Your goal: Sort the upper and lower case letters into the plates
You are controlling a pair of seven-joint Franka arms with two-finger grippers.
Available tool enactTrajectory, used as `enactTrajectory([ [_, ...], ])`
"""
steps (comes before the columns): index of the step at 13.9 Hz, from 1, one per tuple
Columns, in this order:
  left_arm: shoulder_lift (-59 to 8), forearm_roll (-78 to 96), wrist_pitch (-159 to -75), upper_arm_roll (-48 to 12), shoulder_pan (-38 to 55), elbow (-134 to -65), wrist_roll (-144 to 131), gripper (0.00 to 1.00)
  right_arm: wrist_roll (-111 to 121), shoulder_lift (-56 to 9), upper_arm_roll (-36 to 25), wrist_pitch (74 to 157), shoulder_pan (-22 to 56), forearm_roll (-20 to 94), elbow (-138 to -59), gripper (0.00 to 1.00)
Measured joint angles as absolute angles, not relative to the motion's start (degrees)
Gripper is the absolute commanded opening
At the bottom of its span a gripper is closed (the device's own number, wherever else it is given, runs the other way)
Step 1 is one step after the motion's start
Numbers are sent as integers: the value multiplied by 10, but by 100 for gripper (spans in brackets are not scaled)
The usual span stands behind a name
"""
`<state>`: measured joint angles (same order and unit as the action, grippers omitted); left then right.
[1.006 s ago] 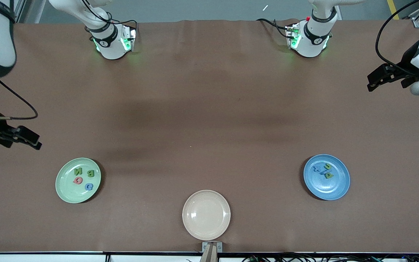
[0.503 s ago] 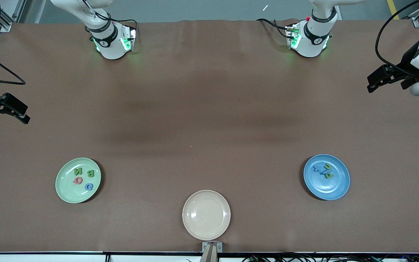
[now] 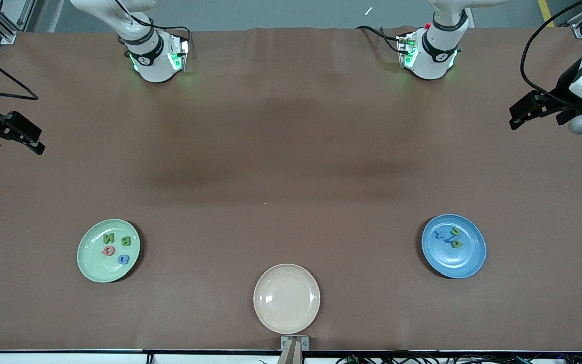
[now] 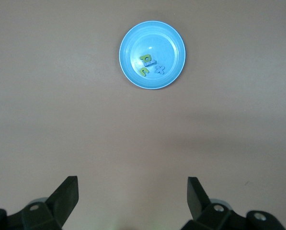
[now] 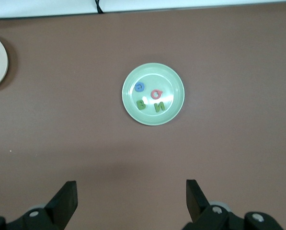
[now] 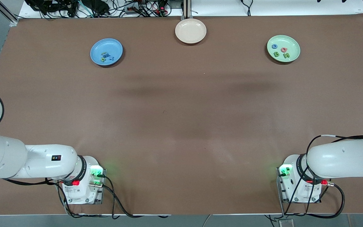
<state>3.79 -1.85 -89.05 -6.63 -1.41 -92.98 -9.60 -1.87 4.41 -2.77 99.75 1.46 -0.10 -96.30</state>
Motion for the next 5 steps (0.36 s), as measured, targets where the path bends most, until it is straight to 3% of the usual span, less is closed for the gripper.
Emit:
enactTrajectory([
  [5,38,-19,-892,-66,-14,-924,-95,100,-18,57,-24,941,15,-1,-941,100],
])
